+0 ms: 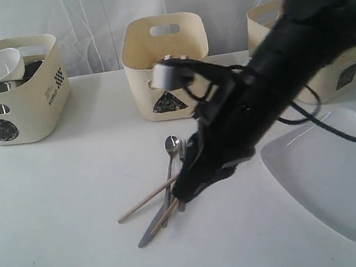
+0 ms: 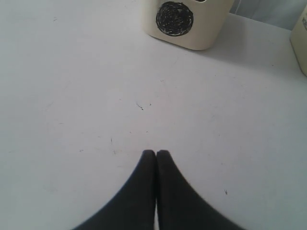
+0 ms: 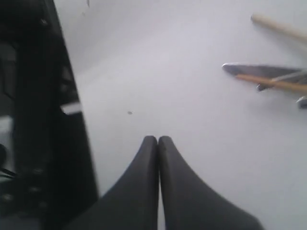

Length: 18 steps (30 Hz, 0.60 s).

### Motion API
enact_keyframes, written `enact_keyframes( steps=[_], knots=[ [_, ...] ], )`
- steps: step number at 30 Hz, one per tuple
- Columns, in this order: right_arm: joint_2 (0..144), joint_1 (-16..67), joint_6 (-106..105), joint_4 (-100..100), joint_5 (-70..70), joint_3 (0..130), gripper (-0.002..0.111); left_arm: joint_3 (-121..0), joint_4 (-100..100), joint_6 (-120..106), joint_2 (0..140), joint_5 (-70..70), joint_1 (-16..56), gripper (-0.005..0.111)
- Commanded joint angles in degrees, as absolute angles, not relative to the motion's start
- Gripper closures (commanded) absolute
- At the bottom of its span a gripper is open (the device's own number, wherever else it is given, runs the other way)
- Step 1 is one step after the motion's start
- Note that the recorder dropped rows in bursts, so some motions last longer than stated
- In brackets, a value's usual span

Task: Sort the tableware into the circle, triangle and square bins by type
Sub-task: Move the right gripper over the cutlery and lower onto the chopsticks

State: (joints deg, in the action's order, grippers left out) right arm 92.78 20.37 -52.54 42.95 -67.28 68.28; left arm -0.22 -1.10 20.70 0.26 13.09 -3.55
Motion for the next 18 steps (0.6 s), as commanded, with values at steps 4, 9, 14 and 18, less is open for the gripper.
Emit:
enact_keyframes(
  steps=[4,9,14,18],
  knots=[
    [96.5,26.3,-65.8,30.0,-51.5,77.2,0.108,0.0,-0.6,20.6,0.0,12.8,-3.2,0.107],
    [98.9,26.3,-65.4,29.5,-49.3,77.2,0.1,0.0,-0.6,20.6,0.0,12.8,-3.2,0.107],
    [104.2,27.7,-64.0,26.3,-64.4,77.2,0.06,0.0,-0.7,20.6,0.0,12.8,-3.2,0.107],
    [105.4,30.2,-65.6,17.2,-57.8,77.2,0.053,0.0,-0.7,20.6,0.0,12.8,-3.2,0.107]
  ],
)
